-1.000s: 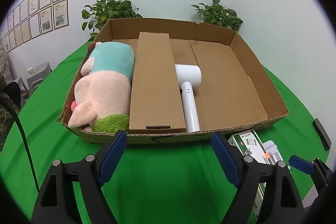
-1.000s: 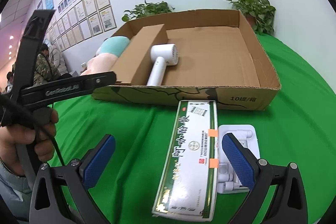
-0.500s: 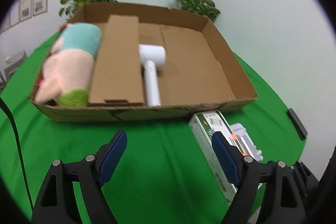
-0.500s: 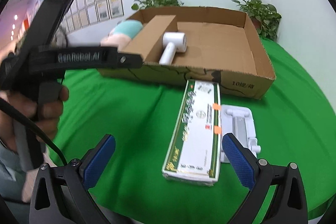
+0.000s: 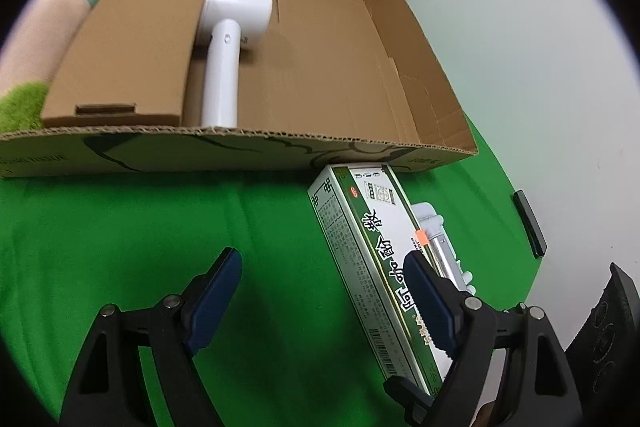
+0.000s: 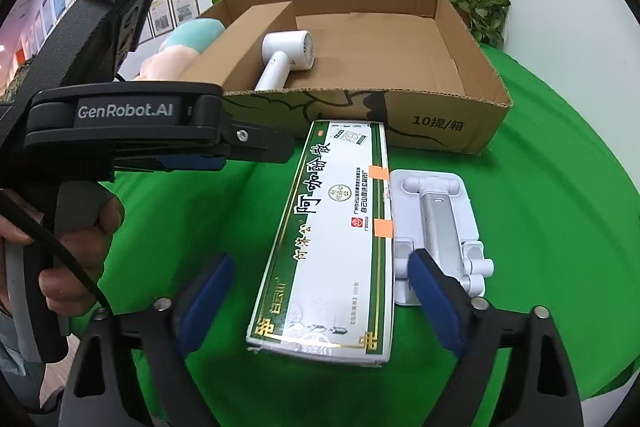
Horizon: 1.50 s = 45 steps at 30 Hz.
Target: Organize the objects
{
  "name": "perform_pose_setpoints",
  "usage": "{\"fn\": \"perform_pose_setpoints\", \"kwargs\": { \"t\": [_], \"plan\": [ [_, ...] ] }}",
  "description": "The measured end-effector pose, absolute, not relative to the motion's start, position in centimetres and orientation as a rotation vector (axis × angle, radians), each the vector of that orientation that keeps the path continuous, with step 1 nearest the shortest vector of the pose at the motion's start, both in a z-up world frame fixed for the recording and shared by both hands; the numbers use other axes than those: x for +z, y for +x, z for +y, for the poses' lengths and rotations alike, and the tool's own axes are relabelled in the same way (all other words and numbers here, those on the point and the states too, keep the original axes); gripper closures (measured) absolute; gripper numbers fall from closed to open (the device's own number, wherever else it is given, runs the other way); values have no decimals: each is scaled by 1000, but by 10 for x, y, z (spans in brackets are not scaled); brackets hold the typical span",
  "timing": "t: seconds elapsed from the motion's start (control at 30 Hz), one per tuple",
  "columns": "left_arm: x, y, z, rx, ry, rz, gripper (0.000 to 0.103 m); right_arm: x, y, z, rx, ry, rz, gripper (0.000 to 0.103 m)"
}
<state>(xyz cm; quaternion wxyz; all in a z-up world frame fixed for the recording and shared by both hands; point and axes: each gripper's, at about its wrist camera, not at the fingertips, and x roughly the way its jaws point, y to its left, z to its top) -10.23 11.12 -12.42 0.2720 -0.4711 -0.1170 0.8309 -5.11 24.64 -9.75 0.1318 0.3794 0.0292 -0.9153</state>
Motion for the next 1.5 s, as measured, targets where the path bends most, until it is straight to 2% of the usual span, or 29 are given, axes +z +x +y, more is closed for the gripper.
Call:
{"fn": "perform_pose_setpoints", "kwargs": {
  "t": [0.13, 0.4, 0.5, 0.6, 0.63, 0.7, 0.77, 0.83, 0.93, 1.1, 1.23, 1.5],
  "plan": [
    [-132, -104, 114, 2203, -1287, -323, 20, -101, -54, 241, -2646, 1110, 112, 36],
    [-135, -94, 110, 2173, -1289, -321, 20, -98, -43, 222, -2554, 1070, 115, 37],
    [-134, -88, 107, 2168, -1284, -308, 20, -95, -38, 215, -2517, 1036, 120, 34],
    [-134, -84, 104, 2167, -1281, -313, 20, -96, -39, 213, -2507, 1027, 117, 18],
    [-134, -83, 103, 2168, -1278, -315, 20, -96, -40, 214, -2507, 1027, 110, 17],
    [-135, -81, 104, 2172, -1273, -315, 21, -98, -41, 215, -2500, 1037, 94, 17],
    [-135, -81, 104, 2175, -1273, -313, 28, -99, -41, 214, -2493, 1039, 96, 18],
    [-136, -81, 105, 2162, -1273, -316, 34, -99, -41, 212, -2484, 1037, 109, 24],
    [-136, -82, 106, 2154, -1272, -325, 35, -100, -39, 208, -2483, 1040, 139, 32],
    [-136, -81, 103, 2151, -1275, -343, 38, -100, -40, 208, -2485, 1057, 115, 34],
    [-134, -82, 99, 2153, -1271, -360, 44, -99, -43, 217, -2465, 1081, 11, 35],
    [-132, -80, 94, 2155, -1266, -363, 44, -98, -42, 225, -2433, 1078, -98, 35]
  ]
}}
